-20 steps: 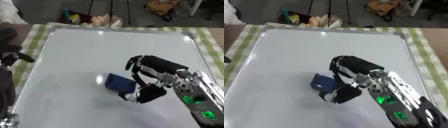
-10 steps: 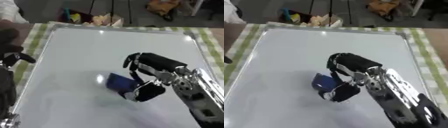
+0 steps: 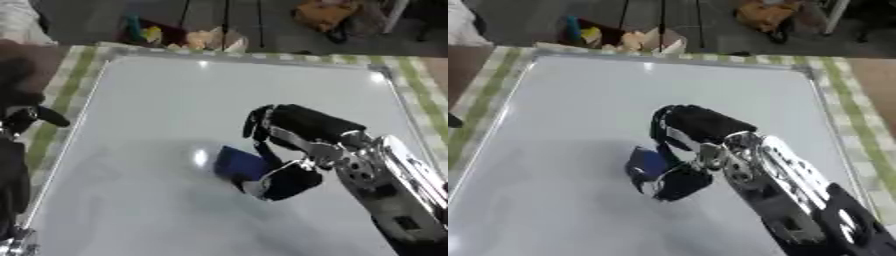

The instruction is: Wipe the whiteboard clean with a brush.

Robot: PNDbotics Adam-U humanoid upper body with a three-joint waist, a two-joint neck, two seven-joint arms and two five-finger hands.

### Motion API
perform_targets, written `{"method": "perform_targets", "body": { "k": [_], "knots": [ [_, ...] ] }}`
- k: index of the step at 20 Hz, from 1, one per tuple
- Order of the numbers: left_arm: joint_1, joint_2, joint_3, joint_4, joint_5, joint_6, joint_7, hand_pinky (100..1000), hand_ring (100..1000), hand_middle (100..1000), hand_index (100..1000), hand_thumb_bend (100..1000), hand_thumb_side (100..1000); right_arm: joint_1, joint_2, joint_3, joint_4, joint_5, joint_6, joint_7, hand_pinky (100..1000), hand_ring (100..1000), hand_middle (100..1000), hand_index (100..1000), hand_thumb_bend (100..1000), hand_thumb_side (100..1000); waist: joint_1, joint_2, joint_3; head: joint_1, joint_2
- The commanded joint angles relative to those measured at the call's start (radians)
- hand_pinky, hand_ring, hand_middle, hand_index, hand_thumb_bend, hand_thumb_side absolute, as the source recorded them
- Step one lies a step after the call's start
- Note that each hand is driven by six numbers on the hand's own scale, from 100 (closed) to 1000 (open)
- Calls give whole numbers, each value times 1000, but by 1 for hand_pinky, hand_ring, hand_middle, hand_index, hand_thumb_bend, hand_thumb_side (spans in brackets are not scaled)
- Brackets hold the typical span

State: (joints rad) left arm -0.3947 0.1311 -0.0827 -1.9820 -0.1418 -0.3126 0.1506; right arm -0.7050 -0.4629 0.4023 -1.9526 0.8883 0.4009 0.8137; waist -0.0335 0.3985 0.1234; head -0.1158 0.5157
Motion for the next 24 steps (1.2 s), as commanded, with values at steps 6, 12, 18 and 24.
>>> {"method": "perform_targets", "body": {
  "k": [6, 12, 18, 24],
  "knots": [
    [-5, 6, -9, -18, 1, -1, -5, 454, 890, 783, 622, 100, 982, -29, -11, 11, 32, 11, 86, 89, 711, 775, 744, 211, 310, 438, -2, -20, 0, -1, -4],
    [-3, 5, -9, -18, 2, -1, -6, 454, 890, 783, 622, 100, 982, -41, -12, 21, 54, -2, 89, 93, 711, 777, 744, 210, 305, 443, -4, -22, 1, -3, -5],
    [-3, 4, -10, -18, 3, -1, -7, 454, 891, 783, 622, 100, 983, -47, -7, 30, 76, 4, 93, 93, 711, 778, 743, 206, 299, 438, -6, -22, 2, -3, -5],
    [-3, 4, -9, -18, 4, -1, -7, 454, 892, 784, 622, 100, 983, -41, -5, 32, 90, 9, 96, 93, 708, 776, 738, 202, 285, 437, -6, -19, 0, -3, -6]
  ]
}}
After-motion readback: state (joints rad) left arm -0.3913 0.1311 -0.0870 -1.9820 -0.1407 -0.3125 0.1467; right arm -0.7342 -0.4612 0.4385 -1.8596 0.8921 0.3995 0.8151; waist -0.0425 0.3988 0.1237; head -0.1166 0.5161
